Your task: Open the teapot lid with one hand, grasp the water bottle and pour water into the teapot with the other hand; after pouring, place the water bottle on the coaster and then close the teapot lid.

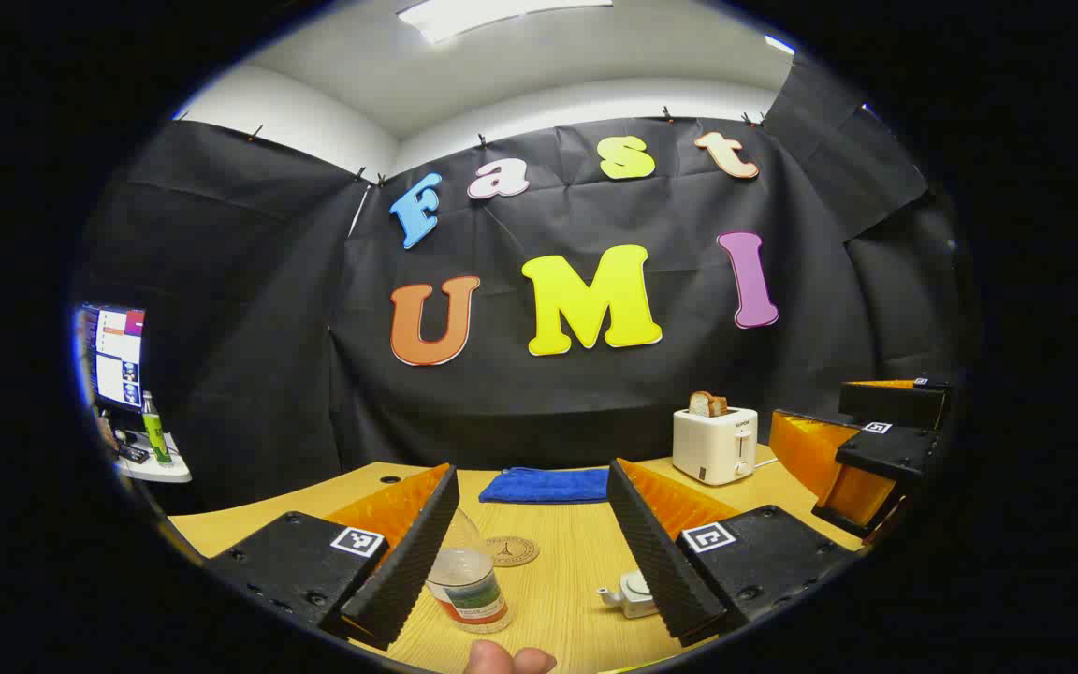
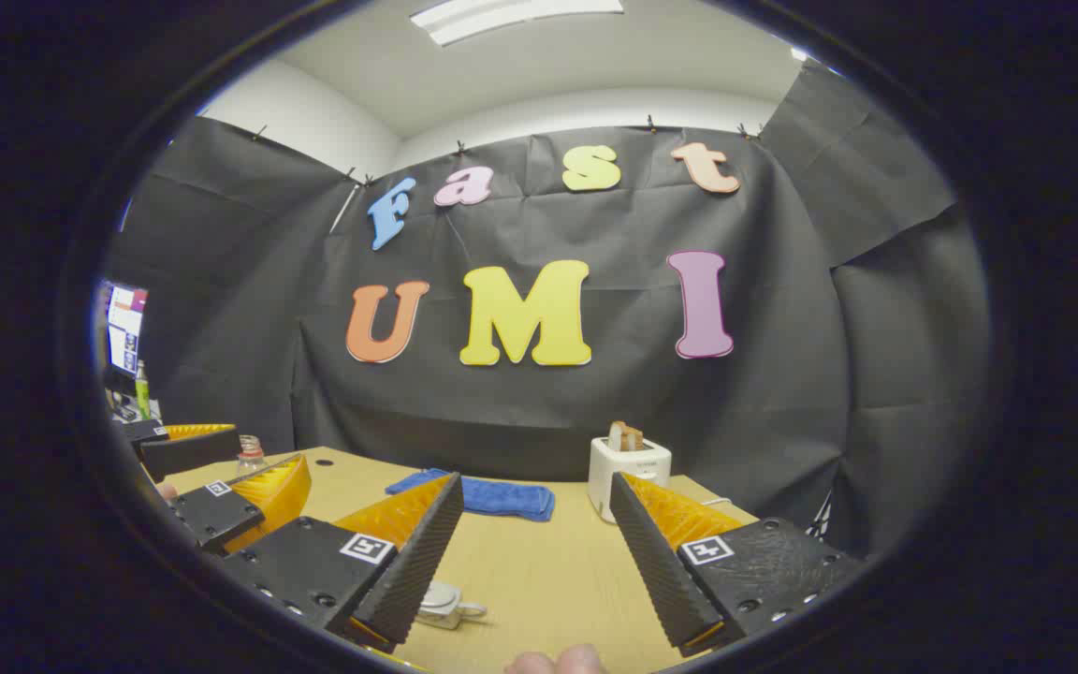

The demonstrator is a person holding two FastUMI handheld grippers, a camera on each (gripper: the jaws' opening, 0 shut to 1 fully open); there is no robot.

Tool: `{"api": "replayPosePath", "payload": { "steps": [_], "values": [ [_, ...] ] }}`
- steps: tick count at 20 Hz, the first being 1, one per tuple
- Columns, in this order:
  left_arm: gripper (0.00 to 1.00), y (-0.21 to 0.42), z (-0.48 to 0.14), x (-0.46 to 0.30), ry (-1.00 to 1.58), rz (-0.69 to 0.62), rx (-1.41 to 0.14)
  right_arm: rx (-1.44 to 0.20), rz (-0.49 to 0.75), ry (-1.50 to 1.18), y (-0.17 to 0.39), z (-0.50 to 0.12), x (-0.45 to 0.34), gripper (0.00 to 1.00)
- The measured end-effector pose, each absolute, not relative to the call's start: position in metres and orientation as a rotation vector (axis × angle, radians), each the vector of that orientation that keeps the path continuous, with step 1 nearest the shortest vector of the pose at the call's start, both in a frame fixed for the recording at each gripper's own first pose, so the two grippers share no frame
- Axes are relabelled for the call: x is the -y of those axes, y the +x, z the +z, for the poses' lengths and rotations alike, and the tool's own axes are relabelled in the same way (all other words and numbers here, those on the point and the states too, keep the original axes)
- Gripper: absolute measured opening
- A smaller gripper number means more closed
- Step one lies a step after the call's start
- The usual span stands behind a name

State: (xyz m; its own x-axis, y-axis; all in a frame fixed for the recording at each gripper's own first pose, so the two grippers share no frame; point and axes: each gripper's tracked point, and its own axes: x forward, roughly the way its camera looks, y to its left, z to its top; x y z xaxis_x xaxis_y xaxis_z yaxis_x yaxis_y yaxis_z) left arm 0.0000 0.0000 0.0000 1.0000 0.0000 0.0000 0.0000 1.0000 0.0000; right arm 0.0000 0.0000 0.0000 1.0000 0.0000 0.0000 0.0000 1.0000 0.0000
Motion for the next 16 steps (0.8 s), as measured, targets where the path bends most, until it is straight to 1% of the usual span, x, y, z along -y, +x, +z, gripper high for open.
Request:
{"api": "replayPosePath", "payload": {
  "steps": [1,2,4,5,6,7,9,11,16],
  "values": [
    [0.99,-0.002,-0.001,0.003,-0.006,-0.008,-0.003,-0.001,0.000,-0.001,-0.001,0.000,0.000,0.95],
    [1.00,-0.003,-0.001,0.002,-0.007,-0.008,-0.002,0.001,-0.001,-0.004,-0.002,0.001,0.001,0.97],
    [1.00,-0.005,0.000,0.004,-0.004,-0.013,-0.003,0.004,-0.005,0.000,-0.004,0.001,0.001,0.97],
    [0.99,-0.005,0.001,0.006,-0.006,-0.019,-0.001,0.003,-0.007,-0.001,-0.005,0.001,0.002,0.95],
    [0.99,-0.006,0.002,0.009,-0.009,-0.023,0.001,0.002,-0.010,-0.003,-0.006,0.002,0.003,0.97],
    [0.99,-0.007,0.002,0.010,-0.011,-0.026,0.000,0.003,-0.012,-0.005,-0.006,0.003,0.005,0.95],
    [0.99,-0.007,-0.001,0.011,-0.010,-0.028,-0.006,0.003,-0.016,-0.003,-0.008,0.003,0.006,0.97],
    [0.99,-0.007,-0.001,0.011,-0.008,-0.029,-0.013,-0.003,-0.017,0.002,-0.008,0.000,0.007,0.95],
    [1.00,-0.006,-0.005,0.011,-0.012,-0.029,-0.017,-0.008,-0.026,0.012,-0.006,-0.002,0.010,0.95]
  ]
}}
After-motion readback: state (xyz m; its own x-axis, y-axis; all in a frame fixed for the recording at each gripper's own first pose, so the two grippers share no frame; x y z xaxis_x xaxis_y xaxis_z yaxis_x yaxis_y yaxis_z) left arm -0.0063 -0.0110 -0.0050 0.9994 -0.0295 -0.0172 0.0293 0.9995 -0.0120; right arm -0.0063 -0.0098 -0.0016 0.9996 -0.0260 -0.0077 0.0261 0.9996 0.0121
